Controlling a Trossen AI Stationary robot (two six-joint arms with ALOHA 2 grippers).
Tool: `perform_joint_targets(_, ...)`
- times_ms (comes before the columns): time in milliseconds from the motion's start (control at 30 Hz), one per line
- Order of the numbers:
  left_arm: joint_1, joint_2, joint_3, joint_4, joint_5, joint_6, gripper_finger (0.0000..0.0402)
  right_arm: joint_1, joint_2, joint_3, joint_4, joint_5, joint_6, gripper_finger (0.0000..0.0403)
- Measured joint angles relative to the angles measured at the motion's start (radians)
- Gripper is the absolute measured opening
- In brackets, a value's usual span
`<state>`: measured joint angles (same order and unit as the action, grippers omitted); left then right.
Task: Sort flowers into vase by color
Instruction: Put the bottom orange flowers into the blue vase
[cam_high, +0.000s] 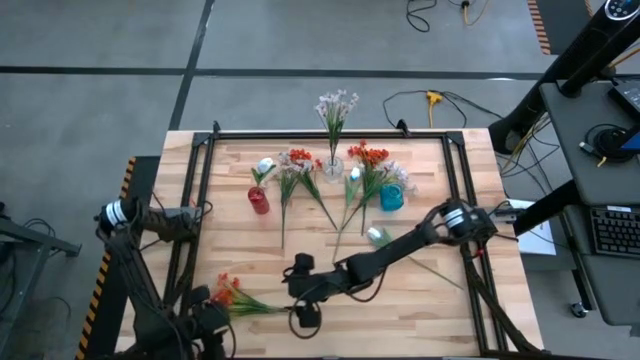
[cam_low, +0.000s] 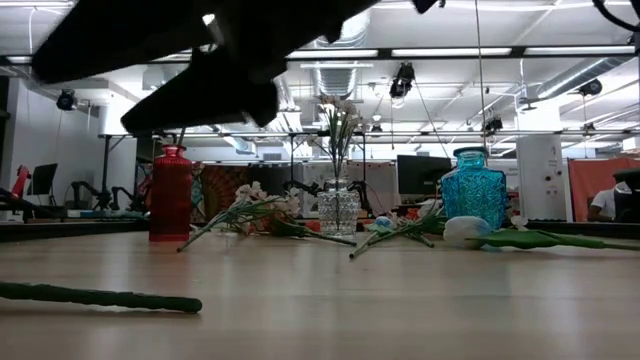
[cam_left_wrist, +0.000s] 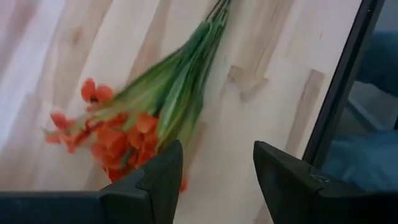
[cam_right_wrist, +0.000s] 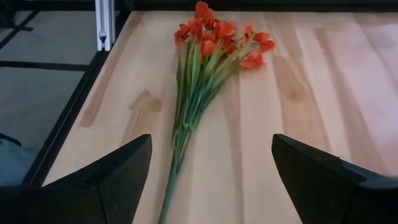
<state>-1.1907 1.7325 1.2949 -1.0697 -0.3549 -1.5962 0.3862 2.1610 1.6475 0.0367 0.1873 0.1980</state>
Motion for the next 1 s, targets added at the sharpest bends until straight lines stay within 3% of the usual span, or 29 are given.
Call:
perform_joint_targets(267,-0.068,0.044,0.0,-0.003,-0.003,-0.139,0.018,0.0,0.174,0.206,-0.002,-0.004,-0.054,0.0322)
perform_joint_targets(567,-0.071,0.062,0.0,-0.003,-0.045,-0.151,0.018,0.0,0.344,0.457,-0.106,-0.011,-0.077,0.0322)
perform_joint_targets(1000,-0.072,0.061,0.0,-0.013,-0.092,-0.144,0.018,0.0,0.396,0.48,-0.147,-0.011,-0.054,0.0322)
